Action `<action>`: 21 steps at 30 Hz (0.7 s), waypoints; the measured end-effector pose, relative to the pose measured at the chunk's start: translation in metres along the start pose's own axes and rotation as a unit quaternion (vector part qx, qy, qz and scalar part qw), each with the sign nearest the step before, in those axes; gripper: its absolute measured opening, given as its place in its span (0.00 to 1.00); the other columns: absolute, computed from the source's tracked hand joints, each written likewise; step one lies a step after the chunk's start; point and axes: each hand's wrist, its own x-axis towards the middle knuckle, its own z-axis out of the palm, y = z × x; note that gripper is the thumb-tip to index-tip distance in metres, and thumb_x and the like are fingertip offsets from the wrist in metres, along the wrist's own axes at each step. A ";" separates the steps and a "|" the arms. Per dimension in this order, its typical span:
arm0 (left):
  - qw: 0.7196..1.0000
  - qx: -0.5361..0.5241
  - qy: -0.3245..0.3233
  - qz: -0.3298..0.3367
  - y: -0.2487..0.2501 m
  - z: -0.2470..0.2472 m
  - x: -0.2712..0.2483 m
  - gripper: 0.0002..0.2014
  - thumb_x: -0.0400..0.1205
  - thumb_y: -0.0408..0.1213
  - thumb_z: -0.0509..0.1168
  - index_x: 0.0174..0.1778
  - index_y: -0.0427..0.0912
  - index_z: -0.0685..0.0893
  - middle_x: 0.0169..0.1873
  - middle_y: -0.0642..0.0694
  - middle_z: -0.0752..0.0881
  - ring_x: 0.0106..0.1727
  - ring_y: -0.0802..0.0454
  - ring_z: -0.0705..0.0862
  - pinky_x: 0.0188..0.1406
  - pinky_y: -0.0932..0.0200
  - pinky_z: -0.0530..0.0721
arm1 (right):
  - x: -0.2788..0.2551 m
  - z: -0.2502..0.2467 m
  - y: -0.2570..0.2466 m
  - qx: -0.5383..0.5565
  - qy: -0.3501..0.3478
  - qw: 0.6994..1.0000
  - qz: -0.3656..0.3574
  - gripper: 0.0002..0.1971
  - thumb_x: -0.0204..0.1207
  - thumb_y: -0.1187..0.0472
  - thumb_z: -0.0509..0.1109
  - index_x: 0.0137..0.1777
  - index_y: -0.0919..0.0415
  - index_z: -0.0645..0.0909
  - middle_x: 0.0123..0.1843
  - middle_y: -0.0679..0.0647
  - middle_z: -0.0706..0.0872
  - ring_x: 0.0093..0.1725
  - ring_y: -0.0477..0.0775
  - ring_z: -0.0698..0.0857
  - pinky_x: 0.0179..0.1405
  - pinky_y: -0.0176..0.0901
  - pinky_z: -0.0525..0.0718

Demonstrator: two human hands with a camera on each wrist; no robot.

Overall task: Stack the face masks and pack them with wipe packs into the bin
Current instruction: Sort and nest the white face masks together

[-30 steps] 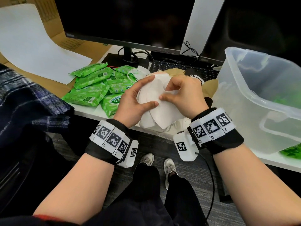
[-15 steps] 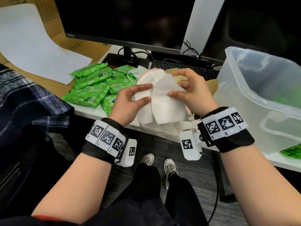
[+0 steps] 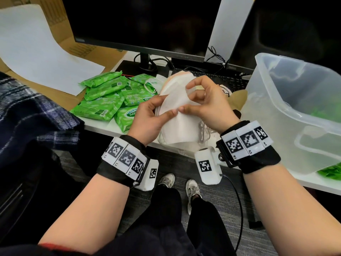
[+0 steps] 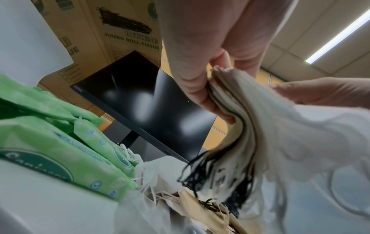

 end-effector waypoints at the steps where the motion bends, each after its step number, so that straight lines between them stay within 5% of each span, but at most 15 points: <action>1: 1.000 0.006 0.005 0.003 -0.001 0.000 0.001 0.19 0.74 0.20 0.68 0.58 0.40 0.81 0.45 0.54 0.84 0.44 0.68 0.84 0.53 0.65 0.82 | -0.001 -0.001 0.001 -0.004 -0.002 1.000 -0.002 0.21 0.62 0.65 0.81 0.44 0.46 0.72 0.29 0.43 0.79 0.35 0.48 0.80 0.43 0.49 0.80; 4: 1.000 0.014 0.016 0.012 -0.002 -0.001 0.002 0.20 0.73 0.20 0.69 0.54 0.47 0.82 0.47 0.54 0.84 0.46 0.68 0.84 0.56 0.63 0.82 | -0.001 -0.002 0.004 -0.049 -0.028 0.998 0.011 0.16 0.64 0.61 0.81 0.40 0.50 0.74 0.33 0.43 0.81 0.37 0.44 0.81 0.41 0.46 0.80; 7: 0.999 0.013 0.015 0.027 -0.004 -0.002 0.002 0.20 0.74 0.18 0.68 0.55 0.45 0.82 0.48 0.54 0.83 0.46 0.70 0.83 0.56 0.65 0.81 | -0.002 -0.003 0.008 -0.094 -0.083 0.991 0.049 0.16 0.67 0.56 0.78 0.54 0.59 0.83 0.49 0.53 0.88 0.48 0.52 0.87 0.37 0.42 0.83; 9: 0.999 0.008 0.017 0.028 -0.004 -0.002 0.002 0.18 0.75 0.19 0.67 0.57 0.43 0.81 0.47 0.53 0.83 0.46 0.69 0.83 0.55 0.66 0.81 | -0.003 -0.005 0.009 -0.092 -0.092 0.989 0.066 0.15 0.69 0.58 0.77 0.55 0.59 0.85 0.51 0.54 0.89 0.45 0.50 0.87 0.34 0.35 0.81; 13: 0.999 0.006 0.019 0.033 -0.005 -0.001 0.003 0.14 0.78 0.22 0.64 0.53 0.46 0.83 0.45 0.53 0.83 0.45 0.69 0.83 0.50 0.68 0.80 | -0.003 -0.009 0.005 -0.117 -0.075 0.989 0.048 0.09 0.64 0.62 0.80 0.44 0.60 0.87 0.46 0.59 0.90 0.49 0.60 0.88 0.53 0.58 0.85; 16: 0.999 -0.010 0.022 0.031 -0.005 0.000 0.004 0.13 0.79 0.23 0.63 0.46 0.47 0.83 0.41 0.52 0.82 0.41 0.70 0.82 0.45 0.71 0.79 | -0.005 -0.007 0.004 -0.094 -0.055 0.994 0.021 0.14 0.60 0.58 0.81 0.40 0.66 0.85 0.42 0.63 0.88 0.45 0.60 0.86 0.52 0.59 0.84; 19: 1.000 -0.014 0.009 0.024 -0.008 -0.001 0.003 0.08 0.81 0.26 0.63 0.40 0.42 0.84 0.41 0.51 0.82 0.42 0.66 0.83 0.45 0.70 0.80 | -0.009 0.001 -0.004 -0.025 -0.028 0.999 -0.003 0.06 0.66 0.56 0.78 0.32 0.50 0.83 0.40 0.51 0.83 0.43 0.47 0.82 0.50 0.49 0.80; 21: 1.000 -0.007 0.007 0.019 -0.011 -0.003 0.004 0.06 0.79 0.31 0.64 0.38 0.41 0.84 0.39 0.56 0.84 0.42 0.66 0.83 0.45 0.69 0.79 | -0.009 0.004 -0.007 0.017 -0.018 1.000 -0.003 0.10 0.71 0.53 0.68 0.30 0.47 0.85 0.40 0.46 0.85 0.44 0.47 0.83 0.51 0.46 0.81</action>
